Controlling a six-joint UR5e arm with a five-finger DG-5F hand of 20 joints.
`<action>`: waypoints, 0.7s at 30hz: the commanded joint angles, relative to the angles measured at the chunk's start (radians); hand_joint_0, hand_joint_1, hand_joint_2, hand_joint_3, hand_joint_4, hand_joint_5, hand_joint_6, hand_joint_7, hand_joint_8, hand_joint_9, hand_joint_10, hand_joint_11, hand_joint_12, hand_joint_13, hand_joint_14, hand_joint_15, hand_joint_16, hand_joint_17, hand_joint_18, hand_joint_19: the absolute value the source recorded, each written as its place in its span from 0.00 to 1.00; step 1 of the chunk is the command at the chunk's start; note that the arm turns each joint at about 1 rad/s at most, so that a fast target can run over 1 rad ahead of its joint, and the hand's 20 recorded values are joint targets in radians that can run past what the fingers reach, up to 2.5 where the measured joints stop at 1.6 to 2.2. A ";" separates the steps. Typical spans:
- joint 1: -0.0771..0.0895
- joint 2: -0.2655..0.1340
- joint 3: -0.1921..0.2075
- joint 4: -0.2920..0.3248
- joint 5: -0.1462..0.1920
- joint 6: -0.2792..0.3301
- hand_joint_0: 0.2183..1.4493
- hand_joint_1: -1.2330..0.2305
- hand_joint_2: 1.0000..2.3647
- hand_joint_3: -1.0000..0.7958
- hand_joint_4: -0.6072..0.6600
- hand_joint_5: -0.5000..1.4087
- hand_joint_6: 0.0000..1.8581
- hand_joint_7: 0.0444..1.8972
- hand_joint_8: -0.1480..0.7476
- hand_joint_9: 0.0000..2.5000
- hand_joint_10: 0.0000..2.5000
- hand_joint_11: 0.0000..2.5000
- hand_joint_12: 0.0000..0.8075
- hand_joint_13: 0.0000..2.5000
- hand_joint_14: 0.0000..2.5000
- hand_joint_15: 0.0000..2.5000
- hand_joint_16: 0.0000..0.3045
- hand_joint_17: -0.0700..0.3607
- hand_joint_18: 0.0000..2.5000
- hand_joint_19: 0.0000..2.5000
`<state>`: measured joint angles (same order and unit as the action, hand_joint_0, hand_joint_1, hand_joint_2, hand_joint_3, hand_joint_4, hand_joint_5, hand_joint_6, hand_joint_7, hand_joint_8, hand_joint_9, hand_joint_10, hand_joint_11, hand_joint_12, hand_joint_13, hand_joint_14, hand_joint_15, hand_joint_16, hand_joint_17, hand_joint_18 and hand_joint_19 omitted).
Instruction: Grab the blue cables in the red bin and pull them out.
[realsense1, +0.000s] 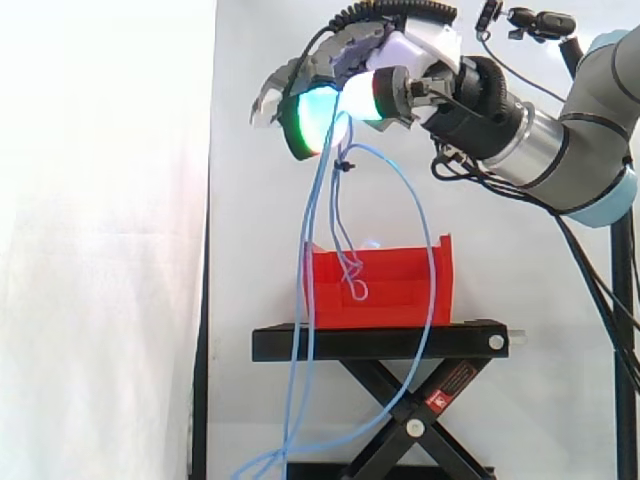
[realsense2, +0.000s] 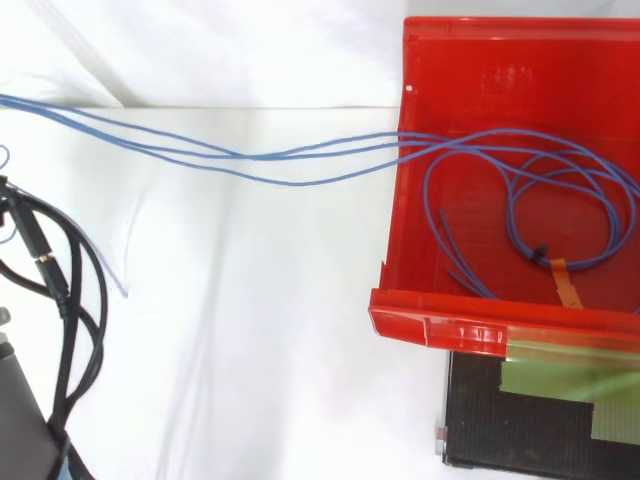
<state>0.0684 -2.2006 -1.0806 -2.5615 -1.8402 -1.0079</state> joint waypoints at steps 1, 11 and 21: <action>0.007 -0.001 0.001 -0.009 0.022 0.090 0.58 0.30 0.00 0.00 0.64 0.78 0.25 0.32 0.48 0.34 0.01 0.22 0.42 0.31 0.01 0.21 0.14 0.38 0.23 0.24; 0.025 -0.001 -0.001 -0.068 0.111 0.383 0.58 0.30 0.00 0.00 0.64 0.78 0.24 0.32 0.48 0.33 0.01 0.22 0.42 0.31 0.01 0.20 0.14 0.38 0.23 0.25; 0.050 -0.001 -0.022 -0.327 0.190 0.460 0.58 0.30 0.00 0.00 0.64 0.78 0.24 0.32 0.48 0.33 0.01 0.22 0.42 0.31 0.01 0.21 0.14 0.38 0.23 0.25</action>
<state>0.1130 -2.2012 -1.0943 -2.8059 -1.6686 -0.5634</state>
